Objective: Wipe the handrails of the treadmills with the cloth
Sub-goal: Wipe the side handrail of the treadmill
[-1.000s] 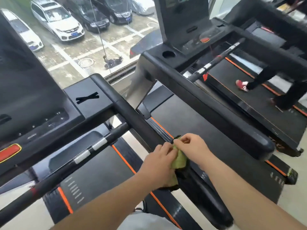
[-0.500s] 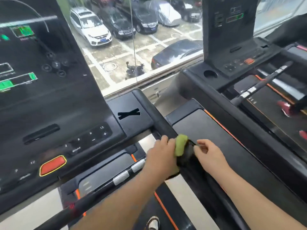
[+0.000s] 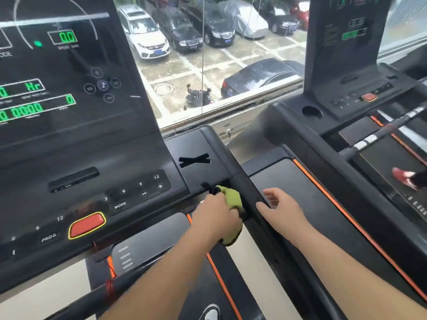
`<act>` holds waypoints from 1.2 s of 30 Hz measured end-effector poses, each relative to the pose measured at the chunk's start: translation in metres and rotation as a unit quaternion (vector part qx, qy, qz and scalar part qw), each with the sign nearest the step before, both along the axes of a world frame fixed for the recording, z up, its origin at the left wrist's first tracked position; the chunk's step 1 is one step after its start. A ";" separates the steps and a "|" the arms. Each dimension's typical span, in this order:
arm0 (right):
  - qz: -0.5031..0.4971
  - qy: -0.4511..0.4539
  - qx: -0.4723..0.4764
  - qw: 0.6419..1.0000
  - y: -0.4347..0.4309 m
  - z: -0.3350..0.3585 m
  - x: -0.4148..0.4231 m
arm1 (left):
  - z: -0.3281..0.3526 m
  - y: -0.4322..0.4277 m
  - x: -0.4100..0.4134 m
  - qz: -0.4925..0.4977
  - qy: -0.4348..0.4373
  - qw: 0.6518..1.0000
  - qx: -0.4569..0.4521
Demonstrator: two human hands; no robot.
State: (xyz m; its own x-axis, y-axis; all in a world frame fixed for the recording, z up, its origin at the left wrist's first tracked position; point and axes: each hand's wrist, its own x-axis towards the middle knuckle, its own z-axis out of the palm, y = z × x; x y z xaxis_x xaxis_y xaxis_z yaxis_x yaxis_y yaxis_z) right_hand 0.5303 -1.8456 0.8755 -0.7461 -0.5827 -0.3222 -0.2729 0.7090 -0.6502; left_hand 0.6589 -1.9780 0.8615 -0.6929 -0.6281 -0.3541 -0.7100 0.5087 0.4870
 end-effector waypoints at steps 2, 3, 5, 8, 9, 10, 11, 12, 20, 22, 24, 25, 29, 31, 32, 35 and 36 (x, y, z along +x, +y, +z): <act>0.021 -0.022 0.019 0.999 -0.006 0.005 -0.003 | 0.007 -0.020 0.004 0.063 0.048 0.994 0.078; 0.034 -0.032 0.033 0.998 -0.010 0.008 -0.004 | 0.005 -0.027 0.006 0.116 0.060 0.986 0.101; 0.056 -0.060 0.061 0.995 -0.018 0.012 -0.005 | 0.002 -0.029 0.005 0.223 0.098 0.952 0.184; 0.059 -0.085 0.098 0.990 -0.024 0.009 -0.006 | -0.006 -0.019 -0.015 0.291 0.142 0.874 0.362; 0.060 -0.076 0.115 0.989 -0.023 0.007 -0.005 | -0.013 -0.018 -0.023 0.282 0.142 0.871 0.376; 0.064 -0.064 0.130 0.987 -0.021 0.004 -0.006 | -0.019 -0.015 -0.030 0.279 0.142 0.869 0.384; 0.065 -0.056 0.137 0.987 -0.018 0.002 -0.006 | -0.018 -0.013 -0.032 0.277 0.143 0.871 0.381; 0.064 -0.054 0.139 0.987 -0.015 0.000 -0.007 | -0.009 -0.009 -0.032 0.276 0.147 0.873 0.375; 0.021 -0.113 0.059 0.992 -0.005 -0.006 -0.021 | 0.041 -0.030 -0.006 0.260 0.250 0.910 0.204; 0.024 -0.106 0.047 0.993 -0.008 -0.004 -0.020 | 0.049 -0.047 -0.007 0.256 0.266 0.927 0.066; 0.043 -0.087 0.039 0.995 -0.016 -0.001 -0.022 | 0.044 -0.054 -0.008 0.213 0.205 0.954 -0.052; 0.054 -0.080 0.037 0.995 -0.021 0.002 -0.022 | 0.035 -0.054 -0.009 0.185 0.147 0.969 -0.075; 0.090 -0.079 0.024 0.992 -0.040 0.006 -0.026 | 0.008 -0.057 -0.021 0.138 0.013 0.987 -0.079; 0.092 -0.085 0.020 0.992 -0.046 0.006 -0.030 | 0.010 -0.069 -0.031 0.156 0.008 0.985 -0.072; 0.095 -0.082 0.026 0.992 -0.050 0.006 -0.032 | 0.012 -0.075 -0.036 0.169 0.016 0.984 -0.054; 0.101 -0.093 0.029 0.990 -0.064 0.008 -0.038 | 0.006 -0.093 -0.047 0.166 0.063 0.983 -0.038; 0.103 -0.098 0.028 0.989 -0.071 0.009 -0.041 | 0.004 -0.099 -0.052 0.149 0.063 0.985 -0.051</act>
State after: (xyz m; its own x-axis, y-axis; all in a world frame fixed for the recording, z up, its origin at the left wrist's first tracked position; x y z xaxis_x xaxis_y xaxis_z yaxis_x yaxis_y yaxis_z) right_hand 0.4890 -1.9165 0.8842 -0.5340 -0.6926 -0.4850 -0.2884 0.6884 -0.6655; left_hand 0.6064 -2.0770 0.8659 -0.5063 -0.8387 -0.2007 -0.7725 0.3377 0.5378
